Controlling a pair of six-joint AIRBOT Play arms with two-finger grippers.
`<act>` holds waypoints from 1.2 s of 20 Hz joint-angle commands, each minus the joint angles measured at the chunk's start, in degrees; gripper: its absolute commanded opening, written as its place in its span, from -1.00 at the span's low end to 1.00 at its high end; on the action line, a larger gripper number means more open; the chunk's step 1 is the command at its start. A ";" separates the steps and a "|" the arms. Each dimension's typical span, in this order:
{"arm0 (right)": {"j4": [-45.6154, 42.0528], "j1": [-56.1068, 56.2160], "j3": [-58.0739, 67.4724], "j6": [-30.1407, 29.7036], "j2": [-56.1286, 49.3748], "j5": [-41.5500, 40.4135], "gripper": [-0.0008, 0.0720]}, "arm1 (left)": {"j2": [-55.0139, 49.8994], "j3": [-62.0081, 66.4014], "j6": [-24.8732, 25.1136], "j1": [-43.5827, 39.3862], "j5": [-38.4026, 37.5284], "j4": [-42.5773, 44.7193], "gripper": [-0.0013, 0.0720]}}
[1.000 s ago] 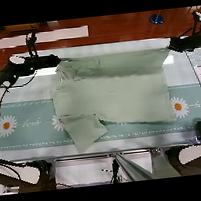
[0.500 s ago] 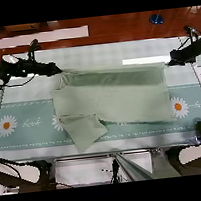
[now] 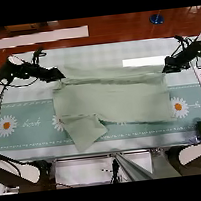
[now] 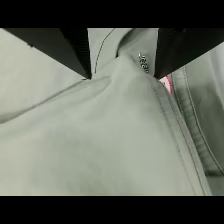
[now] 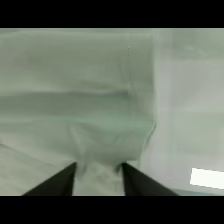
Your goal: Fold the shirts.
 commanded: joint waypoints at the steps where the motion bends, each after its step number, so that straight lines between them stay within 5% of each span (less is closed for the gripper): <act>1: -1.99 -0.92 0.20 -3.58 1.88 7.34 0.29 | -0.15 6.58 0.63 3.26 -9.53 -0.02 0.33; 5: -4.04 -8.04 -5.84 -2.36 10.97 13.77 0.30 | 4.85 5.38 0.76 13.44 -24.35 -0.11 0.26; 10: 4.02 -22.14 -33.70 -8.94 29.44 0.96 0.29 | 21.86 -25.38 10.93 28.87 -23.26 -9.62 0.26; 13: 8.83 -27.54 -40.02 -10.47 34.05 -1.99 0.29 | 27.93 -38.27 12.72 34.05 -23.56 -9.07 0.34; 20: 14.19 -28.33 -40.65 -10.86 34.91 -1.62 0.29 | 28.52 -49.72 14.23 24.02 -16.44 -2.47 0.34; 24: 14.21 -28.33 -40.65 -10.84 34.91 -1.07 0.29 | 28.39 -49.72 12.52 17.31 -10.91 -2.40 0.52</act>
